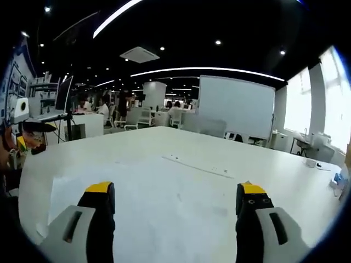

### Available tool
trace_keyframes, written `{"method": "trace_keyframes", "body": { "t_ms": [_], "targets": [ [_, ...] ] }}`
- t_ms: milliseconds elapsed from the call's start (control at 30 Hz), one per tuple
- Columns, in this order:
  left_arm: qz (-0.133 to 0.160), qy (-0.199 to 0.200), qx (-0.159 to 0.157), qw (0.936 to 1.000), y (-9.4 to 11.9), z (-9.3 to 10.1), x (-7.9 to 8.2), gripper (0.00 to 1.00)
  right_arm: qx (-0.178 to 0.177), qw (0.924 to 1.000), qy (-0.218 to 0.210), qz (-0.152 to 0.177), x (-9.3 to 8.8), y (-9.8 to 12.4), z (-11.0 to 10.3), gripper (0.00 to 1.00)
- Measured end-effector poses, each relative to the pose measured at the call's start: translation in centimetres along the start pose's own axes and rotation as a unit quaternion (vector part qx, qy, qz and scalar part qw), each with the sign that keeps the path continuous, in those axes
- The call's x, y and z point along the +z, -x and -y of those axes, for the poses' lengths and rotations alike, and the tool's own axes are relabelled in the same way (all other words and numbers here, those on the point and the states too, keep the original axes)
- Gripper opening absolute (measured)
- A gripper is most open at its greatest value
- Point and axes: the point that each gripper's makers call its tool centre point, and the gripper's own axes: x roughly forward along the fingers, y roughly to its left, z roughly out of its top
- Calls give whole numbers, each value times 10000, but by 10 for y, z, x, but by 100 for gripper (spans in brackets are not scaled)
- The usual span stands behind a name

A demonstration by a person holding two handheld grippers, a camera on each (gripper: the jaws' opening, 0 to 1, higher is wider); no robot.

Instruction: Organize the stack of printing papers by aligning and flattening the scattered papers on the table

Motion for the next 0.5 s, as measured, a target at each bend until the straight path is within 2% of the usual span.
{"method": "trace_keyframes", "body": {
  "t_ms": [267, 400, 500],
  "targets": [
    [-18, -10, -9, 10000, -2, 1, 0, 97, 0, 10000, -74, -47, -8, -7, 2, 86],
    [-21, -16, -8, 10000, -2, 1, 0, 97, -13, 9996, 161, -215, -17, -11, 0, 86],
    [-30, -15, -10, 10000, -3, 1, -1, 97, -16, 9996, 133, -243, -20, -13, 1, 86]
  ]
}}
